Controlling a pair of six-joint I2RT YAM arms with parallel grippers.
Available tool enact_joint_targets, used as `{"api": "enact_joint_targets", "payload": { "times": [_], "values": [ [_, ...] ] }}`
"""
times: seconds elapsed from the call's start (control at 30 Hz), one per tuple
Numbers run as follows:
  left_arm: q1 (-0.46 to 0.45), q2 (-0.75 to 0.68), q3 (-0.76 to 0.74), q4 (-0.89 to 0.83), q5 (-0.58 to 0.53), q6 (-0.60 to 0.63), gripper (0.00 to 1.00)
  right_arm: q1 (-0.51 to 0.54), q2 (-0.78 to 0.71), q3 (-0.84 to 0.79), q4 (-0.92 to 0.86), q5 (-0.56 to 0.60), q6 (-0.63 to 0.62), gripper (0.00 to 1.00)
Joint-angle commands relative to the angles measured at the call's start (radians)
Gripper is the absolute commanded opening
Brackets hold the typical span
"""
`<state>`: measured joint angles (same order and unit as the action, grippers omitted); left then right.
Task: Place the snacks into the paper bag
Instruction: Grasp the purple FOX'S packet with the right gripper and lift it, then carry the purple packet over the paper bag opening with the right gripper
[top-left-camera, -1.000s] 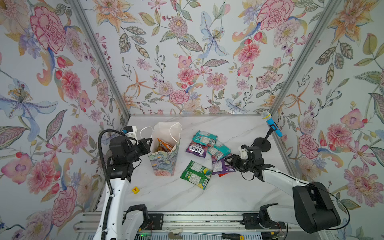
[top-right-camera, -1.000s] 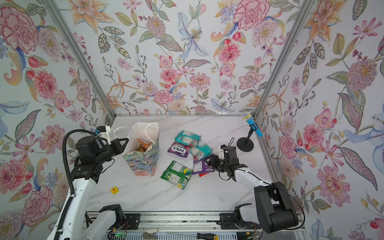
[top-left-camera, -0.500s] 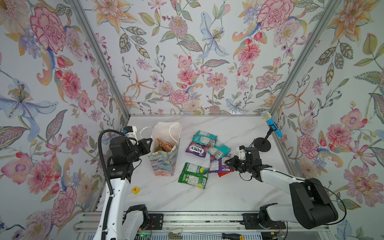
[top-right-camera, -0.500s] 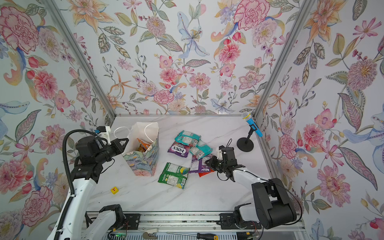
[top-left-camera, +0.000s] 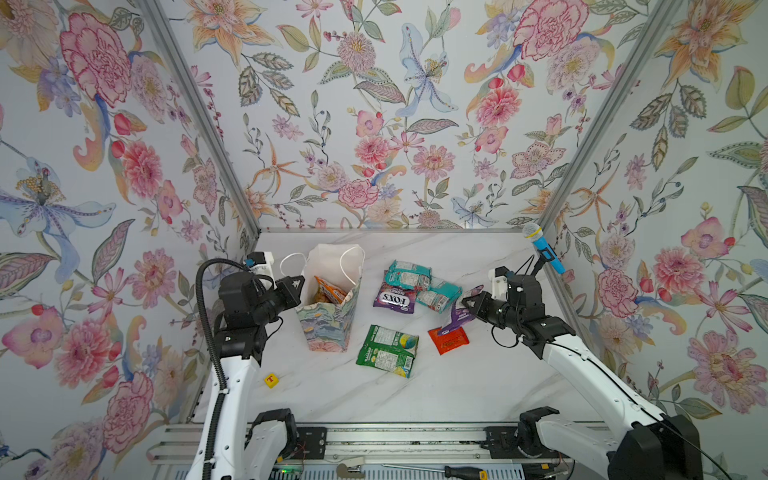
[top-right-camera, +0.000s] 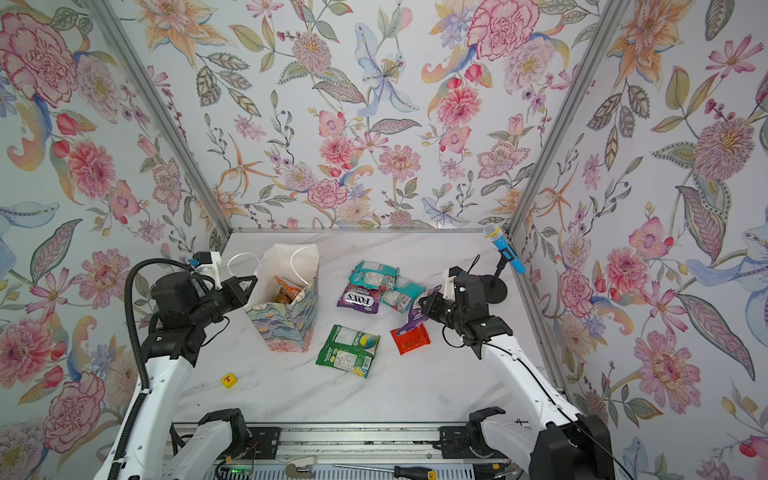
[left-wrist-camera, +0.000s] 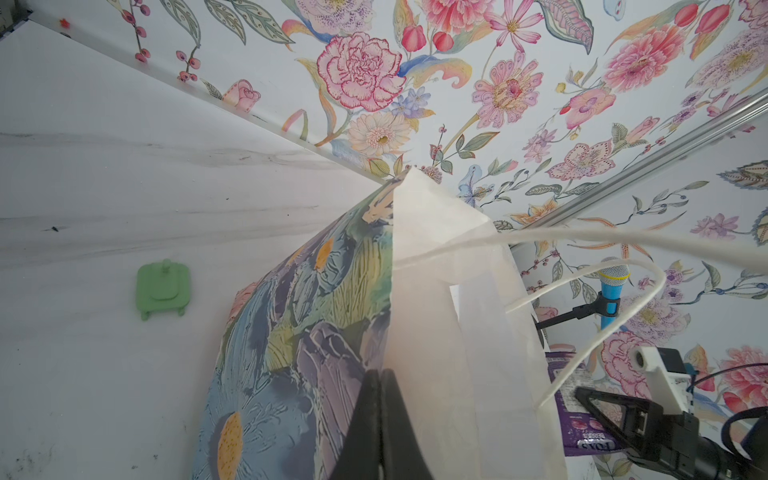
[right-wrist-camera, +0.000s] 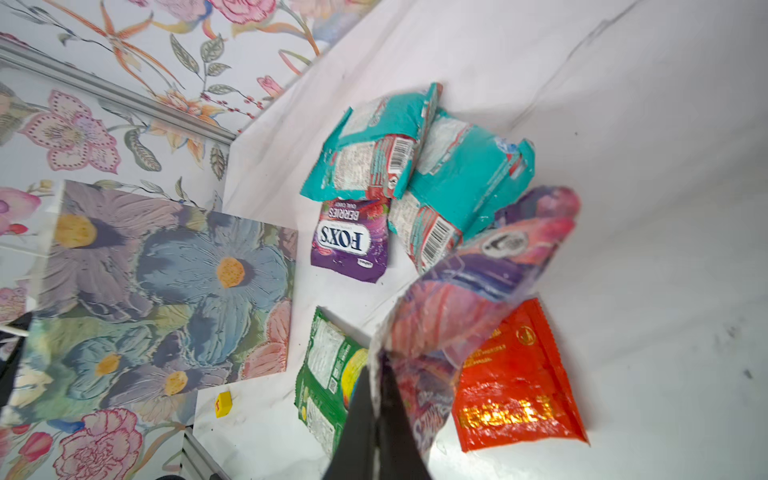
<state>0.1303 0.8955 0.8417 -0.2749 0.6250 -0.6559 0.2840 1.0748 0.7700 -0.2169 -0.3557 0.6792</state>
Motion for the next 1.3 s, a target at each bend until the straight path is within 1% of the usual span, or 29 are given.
{"api": "enact_joint_targets", "payload": {
  "times": [0.0,0.23,0.47,0.7,0.87,0.97,1.0,1.27],
  "values": [
    [-0.006,-0.012,-0.006,0.037,0.035,-0.010,0.01,0.025,-0.038,0.086,-0.059,0.040,-0.035,0.00],
    [-0.007,-0.017,-0.007,0.037,0.033,-0.012,0.01,0.093,-0.023,0.197,-0.074,0.095,-0.054,0.00],
    [-0.006,-0.013,-0.008,0.040,0.036,-0.011,0.01,0.175,0.035,0.290,-0.015,0.134,-0.056,0.00],
    [-0.006,-0.017,-0.010,0.040,0.039,-0.010,0.01,0.269,0.177,0.482,0.037,0.150,-0.093,0.00],
    [-0.007,-0.012,-0.007,0.033,0.035,0.000,0.01,0.336,0.302,0.660,0.074,0.162,-0.120,0.00],
    [-0.008,-0.008,-0.003,0.025,0.035,0.005,0.01,0.357,0.365,0.751,0.098,0.169,-0.132,0.00],
    [-0.007,-0.008,-0.003,0.024,0.035,0.006,0.01,0.389,0.388,0.785,0.102,0.176,-0.141,0.00],
    [-0.006,-0.007,-0.009,0.028,0.035,0.001,0.01,0.434,0.547,1.024,0.116,0.180,-0.163,0.00]
  ]
}}
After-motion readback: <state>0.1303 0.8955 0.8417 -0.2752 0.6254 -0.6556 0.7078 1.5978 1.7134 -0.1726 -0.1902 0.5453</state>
